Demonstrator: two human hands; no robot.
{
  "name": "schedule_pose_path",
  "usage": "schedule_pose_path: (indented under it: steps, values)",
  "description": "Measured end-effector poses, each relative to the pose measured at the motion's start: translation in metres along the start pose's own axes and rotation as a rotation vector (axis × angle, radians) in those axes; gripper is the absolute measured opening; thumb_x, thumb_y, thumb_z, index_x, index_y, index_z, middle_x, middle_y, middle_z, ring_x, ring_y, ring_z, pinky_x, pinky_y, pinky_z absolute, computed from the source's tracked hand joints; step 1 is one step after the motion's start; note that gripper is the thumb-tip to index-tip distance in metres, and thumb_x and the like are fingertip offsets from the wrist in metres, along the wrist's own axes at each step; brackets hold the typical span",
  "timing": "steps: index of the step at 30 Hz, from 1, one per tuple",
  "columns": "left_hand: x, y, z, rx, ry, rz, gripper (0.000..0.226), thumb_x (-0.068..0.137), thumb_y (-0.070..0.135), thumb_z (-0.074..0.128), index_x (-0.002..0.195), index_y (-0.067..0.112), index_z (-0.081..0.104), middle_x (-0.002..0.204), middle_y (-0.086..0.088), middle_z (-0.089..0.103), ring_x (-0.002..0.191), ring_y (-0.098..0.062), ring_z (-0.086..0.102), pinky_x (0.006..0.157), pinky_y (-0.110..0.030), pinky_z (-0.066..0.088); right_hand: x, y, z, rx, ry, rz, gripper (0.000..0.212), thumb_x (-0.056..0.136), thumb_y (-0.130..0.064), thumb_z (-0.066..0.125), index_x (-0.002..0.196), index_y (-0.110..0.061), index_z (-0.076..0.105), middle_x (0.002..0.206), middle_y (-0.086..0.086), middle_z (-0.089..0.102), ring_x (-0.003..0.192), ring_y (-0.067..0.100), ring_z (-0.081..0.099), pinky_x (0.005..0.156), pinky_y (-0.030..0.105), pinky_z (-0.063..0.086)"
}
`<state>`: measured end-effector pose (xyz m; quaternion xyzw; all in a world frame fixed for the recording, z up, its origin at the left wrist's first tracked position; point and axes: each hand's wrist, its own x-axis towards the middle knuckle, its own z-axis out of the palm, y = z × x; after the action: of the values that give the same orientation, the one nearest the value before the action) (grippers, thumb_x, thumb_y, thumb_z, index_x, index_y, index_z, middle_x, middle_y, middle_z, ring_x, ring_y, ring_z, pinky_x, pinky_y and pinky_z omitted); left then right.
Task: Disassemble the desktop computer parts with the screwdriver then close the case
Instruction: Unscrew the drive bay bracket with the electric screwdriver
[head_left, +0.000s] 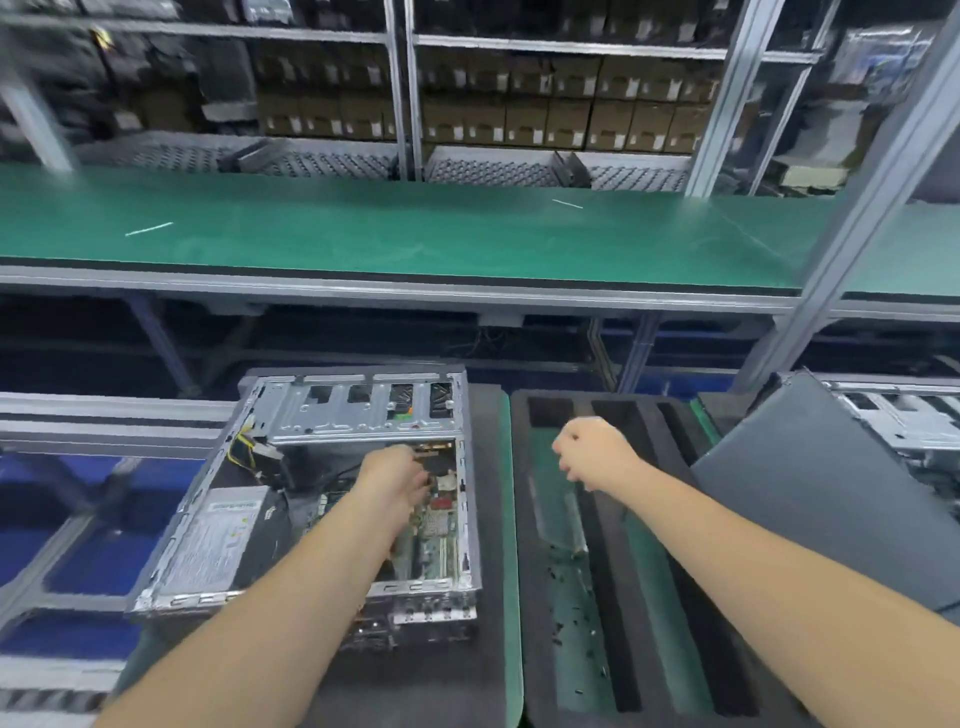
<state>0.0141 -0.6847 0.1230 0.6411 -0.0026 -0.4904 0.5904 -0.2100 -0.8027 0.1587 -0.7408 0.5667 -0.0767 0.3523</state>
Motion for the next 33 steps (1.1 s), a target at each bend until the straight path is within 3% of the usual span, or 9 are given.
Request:
schedule_pose_path:
  steps: [3, 6, 9, 13, 18, 26, 28, 31, 33]
  values:
    - [0.001, 0.007, 0.009, -0.359, 0.005, -0.109, 0.037, 0.106, 0.026, 0.044, 0.123, -0.005, 0.053, 0.129, -0.02, 0.056, 0.105, -0.036, 0.062, 0.086, -0.04, 0.054, 0.0, 0.071, -0.009, -0.123, -0.008, -0.026, 0.023, 0.102, -0.017, 0.048, 0.092, -0.01, 0.067, 0.093, 0.01, 0.073, 0.078, 0.027, 0.062, 0.071, 0.034, 0.05]
    - [0.001, 0.014, 0.019, -0.61, 0.015, -0.081, 0.072, 0.1, 0.056, 0.048, 0.143, -0.002, 0.044, 0.146, -0.025, 0.05, 0.122, -0.042, 0.059, 0.1, -0.05, 0.051, -0.005, 0.127, 0.004, -0.211, -0.02, -0.059, 0.022, 0.099, -0.023, 0.05, 0.085, -0.013, 0.062, 0.075, 0.002, 0.069, 0.073, 0.024, 0.064, 0.065, 0.033, 0.048]
    - [0.011, 0.007, 0.026, -0.621, 0.091, -0.029, 0.093, 0.093, 0.074, 0.044, 0.161, 0.013, 0.025, 0.161, -0.02, 0.033, 0.143, -0.037, 0.042, 0.119, -0.048, 0.034, -0.009, 0.165, 0.024, -0.273, -0.102, -0.068, 0.015, 0.098, -0.021, 0.052, 0.09, -0.014, 0.062, 0.082, 0.0, 0.069, 0.08, 0.022, 0.065, 0.074, 0.037, 0.049]
    - [0.029, -0.007, 0.033, -0.61, 0.126, -0.013, 0.1, 0.091, 0.078, 0.041, 0.163, 0.016, 0.011, 0.169, -0.013, 0.013, 0.153, -0.033, 0.023, 0.124, -0.047, 0.026, -0.009, 0.192, 0.033, -0.305, -0.185, -0.079, 0.008, 0.1, -0.022, 0.054, 0.097, -0.018, 0.061, 0.098, -0.001, 0.067, 0.089, 0.017, 0.063, 0.081, 0.032, 0.048]
    - [0.053, -0.006, 0.032, -0.503, 0.232, -0.023, 0.084, 0.099, 0.069, 0.033, 0.162, 0.014, 0.02, 0.166, -0.014, 0.023, 0.15, -0.031, 0.031, 0.12, -0.044, 0.031, -0.001, 0.199, 0.039, -0.356, -0.23, -0.089, 0.004, 0.101, -0.022, 0.054, 0.103, -0.024, 0.058, 0.105, -0.003, 0.064, 0.092, 0.013, 0.063, 0.085, 0.028, 0.049]
    - [0.063, -0.001, 0.017, -0.475, 0.171, -0.058, 0.068, 0.106, 0.053, 0.035, 0.159, 0.011, 0.028, 0.164, -0.013, 0.03, 0.147, -0.026, 0.038, 0.119, -0.042, 0.035, 0.01, 0.194, 0.042, -0.365, -0.187, -0.118, 0.017, 0.1, -0.017, 0.053, 0.112, -0.015, 0.064, 0.105, 0.002, 0.062, 0.093, 0.022, 0.059, 0.085, 0.034, 0.049]
    - [0.049, 0.002, 0.016, -0.414, 0.231, -0.047, 0.059, 0.108, 0.041, 0.036, 0.158, 0.01, 0.03, 0.155, -0.012, 0.045, 0.135, -0.026, 0.051, 0.109, -0.041, 0.045, 0.009, 0.191, 0.047, -0.37, -0.166, -0.16, 0.016, 0.099, -0.017, 0.053, 0.11, -0.015, 0.065, 0.104, 0.001, 0.061, 0.092, 0.021, 0.059, 0.083, 0.035, 0.05]
    - [0.013, 0.004, 0.026, -0.245, 0.398, 0.052, 0.049, 0.107, 0.033, 0.039, 0.148, 0.008, 0.043, 0.111, -0.009, 0.062, 0.085, -0.022, 0.056, 0.074, -0.036, 0.051, 0.006, 0.189, 0.055, -0.433, -0.181, -0.252, 0.015, 0.099, -0.018, 0.053, 0.107, -0.014, 0.066, 0.102, 0.002, 0.058, 0.094, 0.023, 0.06, 0.083, 0.036, 0.051]
    - [-0.016, -0.002, 0.041, -0.002, 0.54, 0.248, 0.045, 0.103, 0.031, 0.042, 0.139, 0.006, 0.051, 0.12, -0.014, 0.064, 0.085, -0.021, 0.053, 0.078, -0.036, 0.048, 0.005, 0.19, 0.058, -0.499, -0.188, -0.308, 0.017, 0.1, -0.019, 0.054, 0.11, -0.013, 0.067, 0.107, 0.004, 0.057, 0.102, 0.026, 0.059, 0.087, 0.037, 0.051]
